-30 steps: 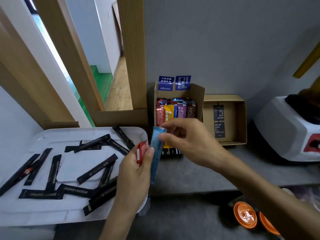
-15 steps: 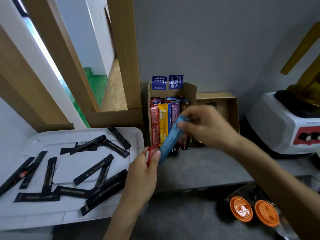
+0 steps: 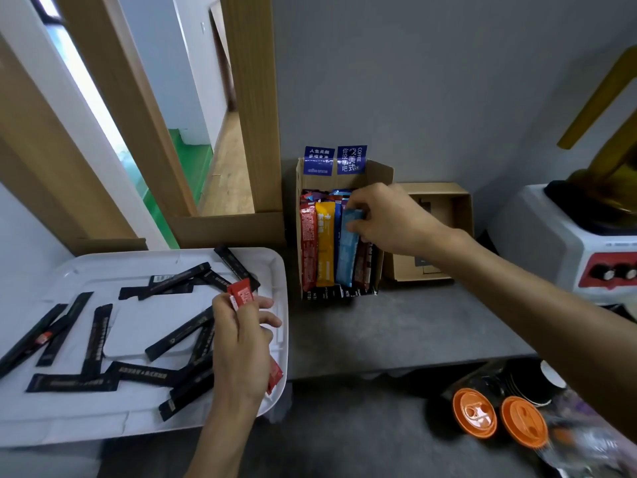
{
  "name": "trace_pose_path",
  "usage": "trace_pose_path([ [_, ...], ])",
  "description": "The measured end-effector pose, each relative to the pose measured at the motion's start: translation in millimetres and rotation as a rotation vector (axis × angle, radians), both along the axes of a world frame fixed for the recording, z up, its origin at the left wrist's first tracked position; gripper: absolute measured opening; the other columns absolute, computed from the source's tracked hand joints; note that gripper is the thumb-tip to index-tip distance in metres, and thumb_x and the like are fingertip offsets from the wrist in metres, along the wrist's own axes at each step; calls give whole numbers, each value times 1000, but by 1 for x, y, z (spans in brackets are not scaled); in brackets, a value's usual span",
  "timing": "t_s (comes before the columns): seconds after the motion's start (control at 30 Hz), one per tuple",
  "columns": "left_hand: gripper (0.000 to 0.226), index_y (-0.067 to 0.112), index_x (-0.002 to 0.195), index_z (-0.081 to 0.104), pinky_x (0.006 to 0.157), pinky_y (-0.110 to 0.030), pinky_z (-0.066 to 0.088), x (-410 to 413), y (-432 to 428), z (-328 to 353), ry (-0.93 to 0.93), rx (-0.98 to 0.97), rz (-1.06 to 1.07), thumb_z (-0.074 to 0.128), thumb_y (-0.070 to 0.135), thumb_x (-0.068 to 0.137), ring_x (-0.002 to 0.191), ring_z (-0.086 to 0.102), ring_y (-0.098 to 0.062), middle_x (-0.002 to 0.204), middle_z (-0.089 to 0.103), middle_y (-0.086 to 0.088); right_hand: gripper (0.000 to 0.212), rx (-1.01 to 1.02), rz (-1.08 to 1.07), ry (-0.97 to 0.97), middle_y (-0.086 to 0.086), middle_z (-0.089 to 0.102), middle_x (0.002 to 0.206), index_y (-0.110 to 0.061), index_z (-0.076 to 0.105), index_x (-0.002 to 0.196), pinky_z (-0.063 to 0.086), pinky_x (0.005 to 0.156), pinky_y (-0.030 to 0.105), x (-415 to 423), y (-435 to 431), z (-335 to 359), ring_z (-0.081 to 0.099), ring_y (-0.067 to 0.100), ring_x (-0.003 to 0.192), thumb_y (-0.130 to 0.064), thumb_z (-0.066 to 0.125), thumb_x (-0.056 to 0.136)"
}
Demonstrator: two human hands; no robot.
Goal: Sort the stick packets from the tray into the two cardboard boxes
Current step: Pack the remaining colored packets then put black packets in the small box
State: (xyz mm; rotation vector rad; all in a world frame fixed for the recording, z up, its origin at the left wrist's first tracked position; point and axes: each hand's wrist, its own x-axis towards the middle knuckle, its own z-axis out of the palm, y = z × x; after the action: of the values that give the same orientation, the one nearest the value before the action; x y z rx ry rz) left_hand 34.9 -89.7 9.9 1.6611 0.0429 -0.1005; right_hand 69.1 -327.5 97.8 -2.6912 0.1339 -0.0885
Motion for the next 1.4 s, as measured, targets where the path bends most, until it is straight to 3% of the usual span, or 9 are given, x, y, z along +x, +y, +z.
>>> trace_pose_path([
  [0.13, 14, 26, 99, 60, 80, -31, 52, 2, 2, 2, 4, -31, 13, 48, 30, 102, 91, 69, -9, 95, 73, 7, 38, -205, 8, -144, 6, 47, 131, -16, 55, 129, 59, 84, 37, -4, 5, -10, 58, 24, 113, -20, 67, 93],
  [0.4, 9, 35, 86, 65, 69, -28, 53, 4, 5, 1, -158, 101, 31, 62, 35, 95, 84, 66, -12, 90, 69, 7, 54, -304, 49, -192, 10, 38, 136, -12, 44, 139, 60, 86, 42, -8, 14, -19, 56, 27, 117, -21, 69, 92],
  [0.53, 5, 32, 90, 68, 67, -16, 52, 4, 5, 9, -212, 91, -27, 65, 29, 93, 85, 67, -3, 86, 71, 19, 37, -33, -144, -349, -2, 50, 124, -17, 55, 128, 53, 88, 26, -44, 21, -22, 53, 9, 106, -26, 66, 93],
  [0.73, 14, 29, 100, 67, 78, -25, 56, 3, -18, 28, -271, 25, -227, 67, 18, 91, 91, 70, -4, 93, 74, 14, 28, 334, 5, 18, -25, 54, 107, -34, 62, 117, 47, 77, 13, -101, 74, -82, 54, -8, 95, -40, 66, 90],
  [0.97, 11, 17, 103, 64, 81, -24, 58, 17, -22, 32, -262, -107, -181, 66, 15, 92, 93, 72, -9, 95, 76, 4, 11, 921, -126, -49, 3, 69, 94, -22, 64, 104, 52, 64, 23, -97, 67, -90, 64, 6, 74, -23, 66, 93],
  [1.07, 7, 15, 95, 63, 78, -33, 61, 21, -13, 21, -247, -17, -159, 68, 16, 91, 83, 73, -13, 88, 75, -1, 23, 1064, -145, -134, 7, 72, 84, -13, 68, 107, 48, 54, 22, -95, 44, -59, 61, 11, 65, -26, 63, 89],
  [1.17, 8, 22, 88, 66, 78, -39, 59, 21, -10, 6, -157, 161, -324, 71, 28, 89, 81, 70, -12, 85, 74, 4, 13, 774, -129, -196, 0, 70, 83, -12, 67, 104, 47, 50, 16, -73, 23, -17, 63, 1, 63, -20, 60, 97],
  [1.27, 10, 27, 88, 67, 74, -26, 54, 19, -2, -4, -140, 231, -257, 66, 36, 92, 84, 67, -1, 85, 71, 16, 12, 323, -51, -92, -15, 64, 91, -18, 62, 103, 53, 55, 14, -40, 13, 15, 65, 1, 80, -28, 58, 99],
  [1.4, 8, 31, 88, 66, 66, -26, 52, 20, 13, -12, -120, 267, -152, 62, 31, 95, 86, 67, -3, 85, 70, 13, 15, 182, 30, 60, -8, 63, 106, -17, 63, 112, 53, 64, 14, -10, 12, 14, 62, 7, 97, -24, 58, 99],
])
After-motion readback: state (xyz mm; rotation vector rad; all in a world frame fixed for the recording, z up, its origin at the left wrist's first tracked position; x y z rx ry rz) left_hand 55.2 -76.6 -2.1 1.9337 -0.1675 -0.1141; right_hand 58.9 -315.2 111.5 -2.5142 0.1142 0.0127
